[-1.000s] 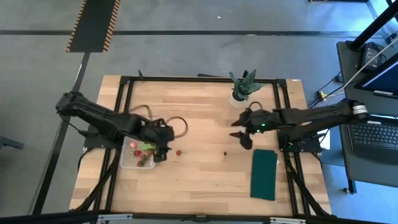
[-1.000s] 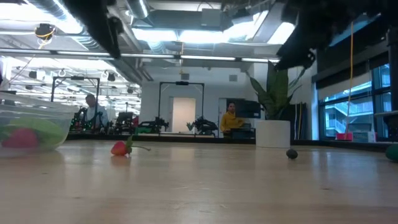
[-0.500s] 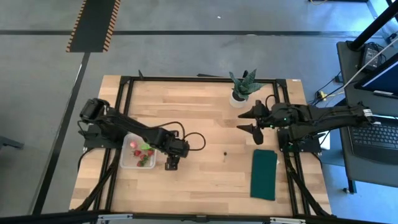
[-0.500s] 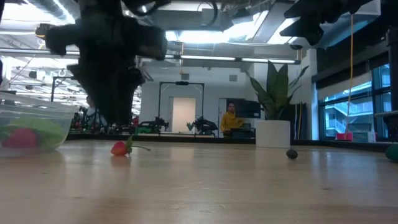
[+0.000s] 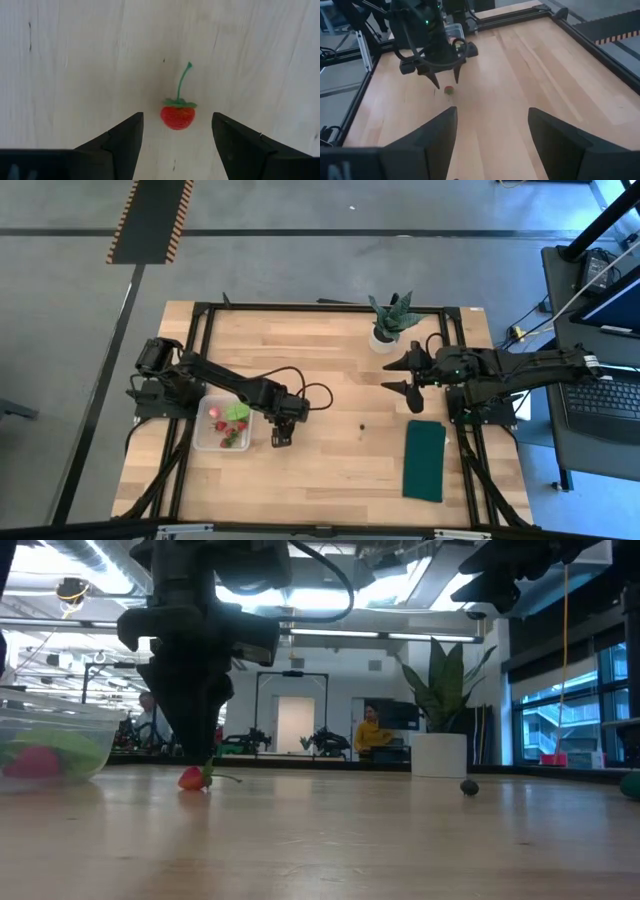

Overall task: Pick and placing Produce into tupperware
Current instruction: Put the red strawberry into the transparent bin

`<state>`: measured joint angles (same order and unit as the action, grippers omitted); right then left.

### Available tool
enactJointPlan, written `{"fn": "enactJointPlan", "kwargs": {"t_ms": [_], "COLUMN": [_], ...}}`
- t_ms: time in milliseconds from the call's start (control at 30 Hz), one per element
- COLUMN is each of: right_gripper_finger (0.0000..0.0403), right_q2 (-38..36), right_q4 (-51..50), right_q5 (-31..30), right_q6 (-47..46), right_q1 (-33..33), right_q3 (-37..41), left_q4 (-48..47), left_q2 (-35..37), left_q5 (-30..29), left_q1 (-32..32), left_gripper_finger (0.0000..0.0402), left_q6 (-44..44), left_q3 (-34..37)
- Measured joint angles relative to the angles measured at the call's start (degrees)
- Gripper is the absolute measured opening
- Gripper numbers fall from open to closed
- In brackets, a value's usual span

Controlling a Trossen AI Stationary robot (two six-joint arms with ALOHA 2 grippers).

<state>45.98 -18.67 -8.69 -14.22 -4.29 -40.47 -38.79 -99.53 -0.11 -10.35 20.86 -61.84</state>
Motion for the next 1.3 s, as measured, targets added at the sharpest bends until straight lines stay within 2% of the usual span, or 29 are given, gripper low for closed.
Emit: {"fn": "enactJointPlan", "kwargs": {"t_ms": [367,600,1133,1300], "right_gripper_finger": [0.0245,0.0245,0.0245,0.0245], "right_q2": [0.0,0.0,0.0,0.0], "right_q4": [-0.2,-0.4,-0.4,-0.4], "right_q5": [0.0,0.1,0.1,0.1], "right_q6": [1.4,1.4,1.4,1.4], "right_q1": [0.0,0.0,0.0,0.0], "right_q3": [0.0,0.0,0.0,0.0], "left_q4": [2.5,2.6,2.8,3.2], "left_q2": [-4.2,-4.3,-4.4,-4.3], "left_q5": [1.8,1.3,0.6,0.9], "left_q1": [-0.2,-0.2,-0.1,-0.2], "left_gripper_finger": [0.0228,0.0225,0.0123,0.0110], "left_q6": [0.0,0.0,0.0,0.0], "left_q3": [0.9,0.9,0.9,0.9]}}
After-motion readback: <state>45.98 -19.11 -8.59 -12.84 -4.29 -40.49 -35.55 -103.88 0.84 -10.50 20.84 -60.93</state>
